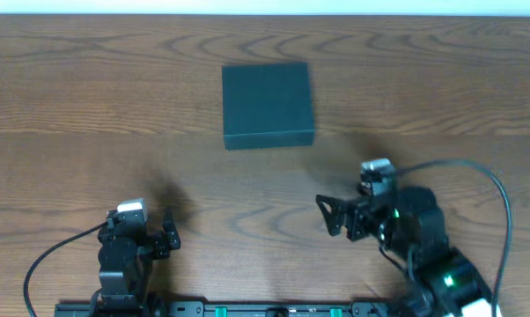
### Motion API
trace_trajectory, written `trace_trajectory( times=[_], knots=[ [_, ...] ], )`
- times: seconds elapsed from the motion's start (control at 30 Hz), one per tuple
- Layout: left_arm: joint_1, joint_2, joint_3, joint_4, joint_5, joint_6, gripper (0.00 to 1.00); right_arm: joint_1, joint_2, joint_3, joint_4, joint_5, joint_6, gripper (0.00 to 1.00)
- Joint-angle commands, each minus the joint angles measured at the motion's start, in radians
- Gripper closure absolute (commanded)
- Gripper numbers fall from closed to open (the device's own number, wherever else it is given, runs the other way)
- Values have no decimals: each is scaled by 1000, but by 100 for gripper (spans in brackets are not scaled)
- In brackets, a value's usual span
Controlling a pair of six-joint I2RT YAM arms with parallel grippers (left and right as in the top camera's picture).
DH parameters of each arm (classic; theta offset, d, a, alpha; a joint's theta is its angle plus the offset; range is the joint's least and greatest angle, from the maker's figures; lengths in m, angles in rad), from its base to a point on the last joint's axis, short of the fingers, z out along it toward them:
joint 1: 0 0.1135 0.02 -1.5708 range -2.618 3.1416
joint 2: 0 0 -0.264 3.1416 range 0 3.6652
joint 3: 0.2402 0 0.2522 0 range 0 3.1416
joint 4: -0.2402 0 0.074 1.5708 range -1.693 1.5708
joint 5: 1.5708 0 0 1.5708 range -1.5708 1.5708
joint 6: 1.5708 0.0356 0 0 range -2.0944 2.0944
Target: Pack container
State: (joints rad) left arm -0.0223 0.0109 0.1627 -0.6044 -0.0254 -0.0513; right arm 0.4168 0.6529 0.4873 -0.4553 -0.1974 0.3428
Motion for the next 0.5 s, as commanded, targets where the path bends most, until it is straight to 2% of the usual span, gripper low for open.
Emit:
trace_trajectory(
  times=[0.0,0.1,0.23,0.47],
  knots=[
    [0,-7,-9,0,8,11,5,22,-132,-106,6,195,-23,1],
    [0,-7,-9,0,8,11,5,22,-300,-271,50,193,-12,1],
    [1,-7,-9,0,8,11,5,21,-423,-365,51,193,20,1],
    [0,-7,-9,0,8,11,5,23,-559,-370,55,209,0,1]
  ],
)
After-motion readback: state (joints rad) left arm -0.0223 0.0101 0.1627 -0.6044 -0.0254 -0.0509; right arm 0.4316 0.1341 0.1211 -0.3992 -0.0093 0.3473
